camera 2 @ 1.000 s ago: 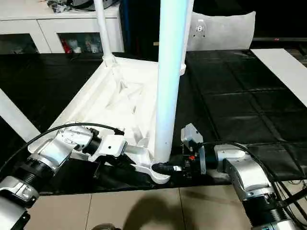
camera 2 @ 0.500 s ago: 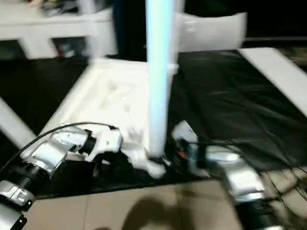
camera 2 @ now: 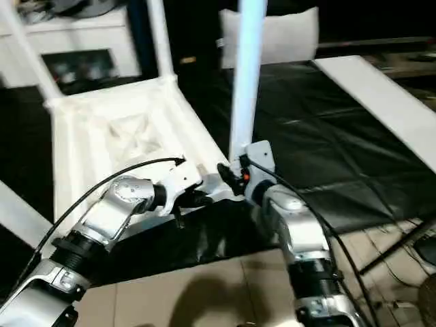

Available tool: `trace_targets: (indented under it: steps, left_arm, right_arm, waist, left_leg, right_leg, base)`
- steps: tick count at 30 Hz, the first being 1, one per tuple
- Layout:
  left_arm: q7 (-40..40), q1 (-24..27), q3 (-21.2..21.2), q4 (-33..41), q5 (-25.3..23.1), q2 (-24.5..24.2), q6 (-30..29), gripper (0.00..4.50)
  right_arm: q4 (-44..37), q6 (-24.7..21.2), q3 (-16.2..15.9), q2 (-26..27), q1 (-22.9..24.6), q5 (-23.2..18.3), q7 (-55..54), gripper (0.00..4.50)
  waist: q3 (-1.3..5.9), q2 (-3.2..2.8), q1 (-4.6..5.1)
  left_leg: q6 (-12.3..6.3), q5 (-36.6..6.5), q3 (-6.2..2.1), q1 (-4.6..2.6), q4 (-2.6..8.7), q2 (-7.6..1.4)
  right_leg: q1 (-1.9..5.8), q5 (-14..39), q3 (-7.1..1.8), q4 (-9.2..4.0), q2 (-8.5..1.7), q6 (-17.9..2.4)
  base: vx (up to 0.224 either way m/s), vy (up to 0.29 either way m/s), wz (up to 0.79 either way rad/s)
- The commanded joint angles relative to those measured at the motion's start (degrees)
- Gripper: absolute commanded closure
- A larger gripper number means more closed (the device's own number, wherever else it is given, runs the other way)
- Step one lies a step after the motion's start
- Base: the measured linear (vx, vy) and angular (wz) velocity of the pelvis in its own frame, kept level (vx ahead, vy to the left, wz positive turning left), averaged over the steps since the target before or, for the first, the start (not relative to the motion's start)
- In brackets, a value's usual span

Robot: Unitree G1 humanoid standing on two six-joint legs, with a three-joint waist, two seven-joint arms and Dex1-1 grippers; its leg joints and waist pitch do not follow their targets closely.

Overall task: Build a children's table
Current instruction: Rotate leg to tighten

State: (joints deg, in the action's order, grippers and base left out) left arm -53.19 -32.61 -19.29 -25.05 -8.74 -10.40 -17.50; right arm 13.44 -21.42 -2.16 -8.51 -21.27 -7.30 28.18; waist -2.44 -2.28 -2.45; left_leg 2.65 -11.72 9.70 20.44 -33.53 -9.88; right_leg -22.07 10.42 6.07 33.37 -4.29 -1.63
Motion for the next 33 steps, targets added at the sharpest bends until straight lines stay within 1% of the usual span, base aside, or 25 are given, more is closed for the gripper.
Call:
trace_targets:
  steps: [1,3,4,5,6,7,9,10,12,13,14,15,16,17,18,19,20,21,23,24,26,28,31,33]
  left_arm:
    - [-1.81,-0.35,-2.78,-0.10,-0.67,-0.59,2.46,4.50]
    - [-3.16,-0.36,-2.93,-1.20,-0.59,-2.02,5.54,4.50]
    - [-3.62,-0.37,-2.98,-1.47,-0.49,-2.38,6.41,4.50]
    - [-4.76,-0.36,-3.11,-1.82,-0.22,-2.91,8.04,4.50]
    - [-5.80,-0.33,-3.25,-2.02,-0.01,-3.46,8.83,4.50]
    - [-7.20,-0.32,-3.49,-2.37,0.19,-4.17,10.43,4.50]
    - [-9.45,-0.40,-4.12,-3.11,0.25,-5.38,13.01,4.50]
    - [-10.96,-0.62,-4.89,-3.94,-0.11,-6.41,14.69,4.50]
    - [-13.07,-0.98,-6.07,-4.93,-0.56,-7.69,17.07,4.50]
    - [-16.34,-1.31,-7.22,-5.74,-0.39,-9.00,19.97,4.50]
    - [-18.02,-1.37,-7.63,-5.83,-0.10,-9.48,21.08,4.50]
    - [-19.47,-1.39,-7.85,-5.81,0.30,-9.75,21.95,4.50]
    - [-20.96,-1.40,-8.10,-5.65,0.67,-10.03,22.59,4.50]
    - [-21.88,-1.45,-8.25,-5.62,0.88,-10.19,22.99,4.50]
    - [-22.81,-1.56,-8.56,-5.78,0.95,-10.45,23.85,4.50]
    - [-24.05,-1.68,-9.04,-5.94,1.01,-10.83,24.94,4.50]
    - [-25.64,-1.81,-9.80,-6.04,0.93,-11.37,26.30,4.50]
    - [-26.06,-1.84,-10.01,-6.06,0.92,-11.52,26.65,4.50]
    - [-27.47,-2.08,-10.74,-6.41,1.13,-11.86,27.64,4.50]
    - [-28.44,-2.07,-11.24,-6.37,1.09,-12.14,28.22,4.50]
    - [-29.25,-1.92,-11.49,-6.08,1.09,-12.38,28.25,4.50]
    - [-29.81,-1.86,-11.37,-6.05,1.12,-12.40,28.34,4.50]
    - [-30.66,-1.86,-11.18,-6.19,1.21,-12.44,28.68,4.50]
    - [-31.08,-2.01,-11.26,-6.63,1.41,-12.51,29.18,4.50]
  right_arm:
    - [-1.65,1.85,-1.08,-0.79,1.46,-2.22,4.62,1.27]
    - [-3.02,3.13,-0.64,-4.38,3.19,-3.87,10.28,0.97]
    - [-3.26,3.36,-0.61,-5.33,3.57,-4.20,11.62,0.88]
    - [-3.42,3.72,-0.54,-6.67,3.96,-4.50,13.35,0.81]
    - [-3.51,4.12,-0.46,-8.01,4.29,-4.65,14.95,0.74]
    - [-3.55,4.69,-0.31,-9.61,4.62,-4.87,17.00,0.74]
    - [-3.50,5.80,-0.11,-12.12,4.96,-5.15,20.25,0.50]
    - [-3.48,6.50,0.01,-13.95,5.09,-5.55,22.85,0.39]
    - [-3.99,7.35,-0.55,-16.18,5.38,-6.13,26.59,0.39]
    - [-5.04,7.52,-1.74,-18.92,5.92,-7.46,32.07,0.39]
    - [-5.62,7.16,-2.34,-20.18,6.21,-8.31,34.92,0.39]
    - [-5.91,6.98,-2.85,-21.07,6.35,-8.90,37.15,0.39]
    - [-6.04,6.42,-3.36,-21.76,6.33,-9.50,39.17,0.39]
    - [-6.00,6.11,-3.67,-22.16,6.24,-9.84,40.35,0.54]
    - [-5.86,6.07,-3.96,-22.42,6.09,-10.08,41.38,0.65]
    - [-5.72,5.85,-4.35,-22.73,5.89,-10.50,42.77,0.73]
    - [-5.87,4.95,-5.30,-23.38,5.66,-11.09,45.06,0.76]
    - [-5.91,4.70,-5.56,-23.56,5.61,-11.25,45.68,0.76]
    - [-5.46,4.40,-6.47,-24.11,5.23,-11.64,47.54,0.84]
    - [-5.25,4.19,-6.70,-23.95,4.98,-11.89,48.07,1.02]
    - [-5.58,3.27,-7.17,-24.06,4.97,-12.33,48.96,1.18]
    - [-5.84,2.93,-7.48,-24.16,5.03,-12.51,49.50,1.21]
    - [-6.00,2.47,-7.82,-23.83,5.17,-12.87,50.06,1.57]
    - [-5.72,2.60,-8.00,-23.67,5.00,-12.99,50.17,1.64]
  waist:
    - [3.50,0.16,-0.45]
    - [3.34,0.21,-0.94]
    - [3.30,0.23,-1.03]
    - [3.23,0.16,-1.16]
    - [3.15,0.22,-1.14]
    - [3.13,0.24,-1.21]
    - [3.03,0.21,-1.40]
    - [3.07,0.36,-1.53]
    - [3.14,0.47,-1.73]
    - [3.10,0.47,-1.80]
    - [3.16,0.62,-2.12]
    - [3.27,0.65,-2.44]
    - [3.32,0.62,-2.58]
    - [3.39,0.57,-2.87]
    - [3.45,0.59,-3.06]
    - [3.46,0.58,-3.20]
    - [3.49,0.58,-3.41]
    - [3.49,0.56,-3.62]
    - [3.50,0.67,-3.94]
    - [3.42,0.71,-4.12]
    - [3.45,0.76,-4.16]
    - [3.42,0.86,-4.16]
    - [3.43,0.84,-4.19]
    - [3.44,0.82,-4.14]
  left_leg:
    - [-5.68,-4.37,-1.08,0.15,3.36,-3.48]
    - [-5.62,-5.92,-1.06,-0.01,3.45,-3.57]
    - [-5.51,-6.29,-1.02,-0.05,3.50,-3.66]
    - [-5.22,-7.04,-1.06,-0.07,3.61,-3.73]
    - [-4.77,-8.18,-1.11,-0.12,3.72,-3.72]
    - [-4.58,-8.60,-1.16,-0.16,3.75,-3.74]
    - [-4.33,-9.34,-1.08,-0.33,3.75,-3.71]
    - [-4.27,-9.70,-1.07,-0.31,3.74,-3.66]
    - [-4.56,-9.31,-1.07,-0.21,3.71,-3.66]
    - [-4.88,-9.46,-1.02,-0.26,3.67,-3.61]
    - [-5.29,-9.07,-0.93,-0.26,3.60,-3.73]
    - [-5.82,-8.03,-0.95,-0.13,3.51,-3.84]
    - [-6.03,-7.45,-0.91,-0.16,3.46,-3.89]
    - [-6.40,-6.82,-0.82,-0.32,3.35,-4.00]
    - [-6.42,-6.21,-0.81,-0.31,3.33,-4.10]
    - [-6.47,-6.15,-0.85,-0.29,3.33,-4.12]
    - [-6.34,-6.23,-0.85,-0.34,3.36,-4.23]
    - [-6.29,-6.59,-0.89,-0.37,3.37,-4.27]
    - [-5.94,-6.68,-0.79,-0.54,3.37,-4.31]
    - [-5.69,-6.89,-0.78,-0.49,3.41,-4.31]
    - [-5.27,-7.00,-0.78,-0.44,3.44,-4.24]
    - [-5.04,-7.37,-0.75,-0.45,3.45,-4.18]
    - [-4.65,-7.46,-0.74,-0.43,3.44,-4.16]
    - [-4.52,-7.27,-0.77,-0.42,3.45,-4.12]
  right_leg:
    - [3.28,4.36,-3.75,-3.24,-5.35,-12.85]
    - [3.28,7.00,-3.72,-3.55,-5.12,-12.11]
    - [3.24,7.49,-3.79,-3.52,-5.14,-11.97]
    - [3.16,8.63,-3.77,-3.62,-5.18,-11.78]
    - [3.13,10.33,-3.69,-3.79,-5.12,-11.52]
    - [3.15,11.09,-3.68,-3.87,-5.19,-11.39]
    - [2.96,12.77,-3.75,-4.10,-5.20,-10.98]
    - [3.06,13.63,-3.73,-4.19,-5.17,-10.54]
    - [3.11,13.57,-3.71,-4.01,-5.18,-10.28]
    - [3.04,13.94,-3.71,-4.18,-5.17,-10.17]
    - [3.12,13.69,-3.76,-4.05,-5.18,-10.01]
    - [3.20,12.47,-3.70,-3.77,-5.17,-10.29]
    - [3.14,11.80,-3.70,-3.67,-5.21,-10.51]
    - [2.91,10.76,-3.69,-3.53,-5.19,-11.19]
    - [2.86,9.76,-3.68,-3.33,-5.20,-11.86]
    - [2.87,9.55,-3.65,-3.29,-5.22,-12.12]
    - [2.83,9.18,-3.66,-3.16,-5.25,-12.38]
    - [2.90,9.20,-3.67,-3.12,-5.25,-12.50]
    - [2.77,9.02,-3.74,-3.07,-5.27,-12.61]
    - [2.75,9.51,-3.79,-3.09,-5.37,-12.52]
    - [2.85,10.09,-3.78,-3.11,-5.41,-12.28]
    - [2.87,10.98,-3.81,-3.24,-5.46,-12.02]
    - [2.86,12.06,-3.81,-3.34,-5.47,-11.55]
    - [2.85,12.05,-3.77,-3.35,-5.38,-11.38]
  base:
    - [0.000,0.000,0.00]
    - [0.000,0.000,0.00]
    - [0.000,0.000,0.00]
    - [0.000,0.000,0.00]
    - [0.000,0.000,0.00]
    - [0.000,0.000,0.00]
    - [0.000,0.000,0.00]
    - [0.000,0.000,0.00]
    - [0.000,0.000,0.00]
    - [0.000,0.000,0.00]
    - [0.000,0.000,0.00]
    - [0.000,0.000,0.00]
    - [0.000,0.000,0.00]
    - [0.000,0.000,0.00]
    - [0.000,0.000,0.00]
    - [0.000,0.000,0.00]
    - [0.000,0.000,0.00]
    - [0.000,0.000,0.00]
    - [0.000,0.000,0.00]
    - [0.000,0.000,0.00]
    - [0.000,0.000,0.00]
    - [0.000,0.000,0.00]
    - [0.000,0.000,0.00]
    - [0.000,0.000,0.00]
